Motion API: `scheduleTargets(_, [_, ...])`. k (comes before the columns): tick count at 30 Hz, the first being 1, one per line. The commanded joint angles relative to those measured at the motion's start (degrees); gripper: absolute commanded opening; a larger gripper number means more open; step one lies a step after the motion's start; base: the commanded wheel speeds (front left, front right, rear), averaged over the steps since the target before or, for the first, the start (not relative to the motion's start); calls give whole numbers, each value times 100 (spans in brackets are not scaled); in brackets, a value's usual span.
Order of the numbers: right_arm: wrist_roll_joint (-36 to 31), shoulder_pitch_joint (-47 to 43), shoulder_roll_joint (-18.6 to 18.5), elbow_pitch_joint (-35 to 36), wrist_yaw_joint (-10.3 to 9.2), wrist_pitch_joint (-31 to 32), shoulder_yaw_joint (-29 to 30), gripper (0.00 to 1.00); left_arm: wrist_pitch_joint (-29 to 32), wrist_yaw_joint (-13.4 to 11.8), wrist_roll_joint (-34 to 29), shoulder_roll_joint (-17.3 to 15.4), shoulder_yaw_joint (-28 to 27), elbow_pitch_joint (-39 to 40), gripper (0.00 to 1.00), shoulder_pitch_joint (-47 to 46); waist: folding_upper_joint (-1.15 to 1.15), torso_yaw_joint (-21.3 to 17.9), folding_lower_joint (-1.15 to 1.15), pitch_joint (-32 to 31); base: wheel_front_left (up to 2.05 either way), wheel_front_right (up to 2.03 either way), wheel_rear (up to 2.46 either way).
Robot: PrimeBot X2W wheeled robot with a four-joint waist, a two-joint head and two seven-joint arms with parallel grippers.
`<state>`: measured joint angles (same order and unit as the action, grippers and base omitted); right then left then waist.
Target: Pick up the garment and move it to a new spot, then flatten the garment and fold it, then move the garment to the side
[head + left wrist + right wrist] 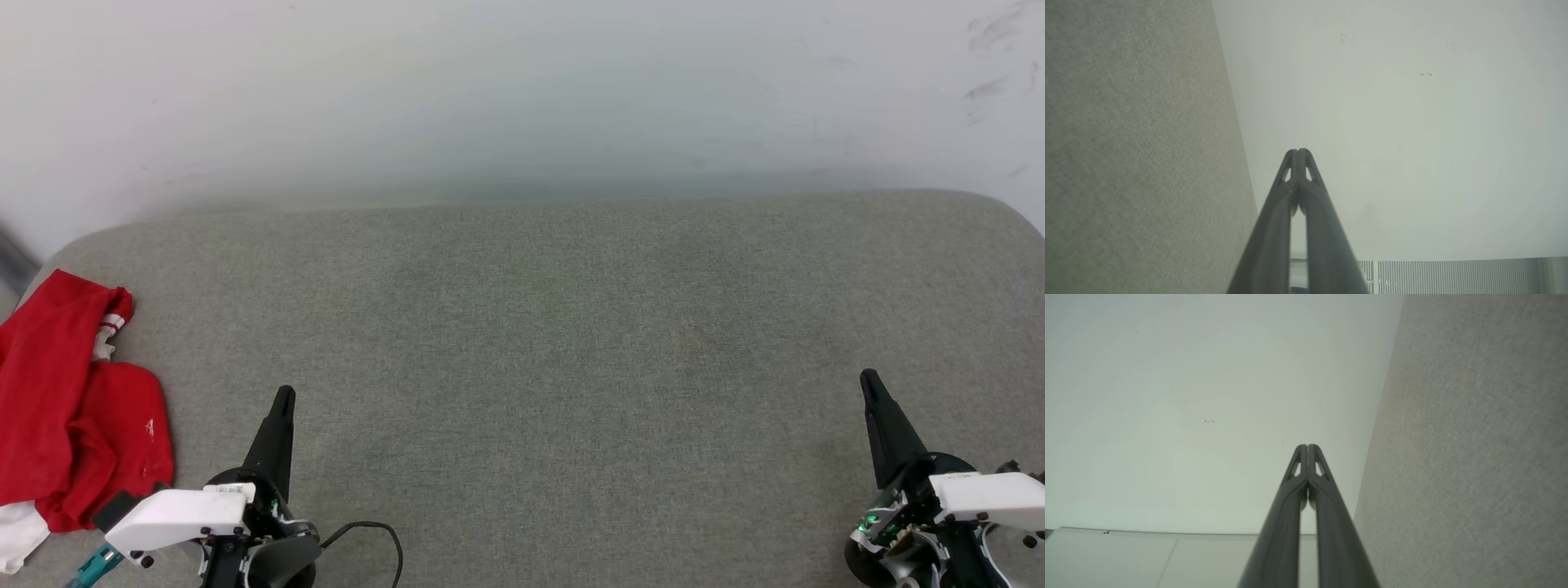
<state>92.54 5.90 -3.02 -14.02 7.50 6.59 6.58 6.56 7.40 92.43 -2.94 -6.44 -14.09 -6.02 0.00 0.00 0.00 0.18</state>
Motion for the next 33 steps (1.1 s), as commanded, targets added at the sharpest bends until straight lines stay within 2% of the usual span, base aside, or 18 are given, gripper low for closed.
scheduleTargets(1, [-27,59,24,-5,-2,4,-3,0,13,17,-11,7,-20,-2,0,-44,0,0,0,0,0,0,0])
scheduleTargets(33, [-27,59,24,-5,-2,3,-4,0,10,17,-9,7,-17,-2,0,-44,0,0,0,0,0,0,0])
